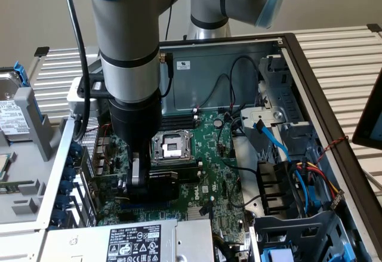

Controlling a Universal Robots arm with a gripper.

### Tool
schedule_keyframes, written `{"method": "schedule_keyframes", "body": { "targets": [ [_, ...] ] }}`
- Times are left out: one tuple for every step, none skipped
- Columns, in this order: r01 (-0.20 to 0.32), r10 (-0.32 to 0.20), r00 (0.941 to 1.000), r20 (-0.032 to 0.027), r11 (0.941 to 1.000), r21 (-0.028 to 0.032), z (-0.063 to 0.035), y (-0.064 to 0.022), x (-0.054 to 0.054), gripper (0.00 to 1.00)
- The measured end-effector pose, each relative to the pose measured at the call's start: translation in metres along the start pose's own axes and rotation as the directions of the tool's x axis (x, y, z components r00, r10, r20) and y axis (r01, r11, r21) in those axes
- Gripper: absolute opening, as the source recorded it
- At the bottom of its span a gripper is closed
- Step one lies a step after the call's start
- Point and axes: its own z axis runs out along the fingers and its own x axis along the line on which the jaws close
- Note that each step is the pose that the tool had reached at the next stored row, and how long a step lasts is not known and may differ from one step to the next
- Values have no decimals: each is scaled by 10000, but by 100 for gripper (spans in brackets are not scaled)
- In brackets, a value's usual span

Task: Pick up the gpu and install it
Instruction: 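Insert the gpu into the slot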

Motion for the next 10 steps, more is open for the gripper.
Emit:
{"method": "schedule_keyframes", "body": {
  "targets": [
    [0,0,10000,0,10000,-1,0,0,0,27],
    [1,-1,10000,0,10000,0,0,0,0,27],
    [0,0,10000,-1,10000,-1,-1,-2,0,27],
    [0,0,10000,-1,10000,-2,-1,-2,1,27],
    [0,0,10000,-1,10000,-1,-1,-2,0,27],
    [1,-1,10000,-1,10000,-1,-1,-2,0,27],
    [1,-1,10000,-1,10000,-1,-1,-2,0,27],
    [0,0,10000,-1,10000,-1,0,-3,0,27],
    [0,0,10000,-1,10000,-1,0,-3,0,27],
    [1,-1,10000,-1,10000,-1,-1,-3,0,27]
  ]
}}
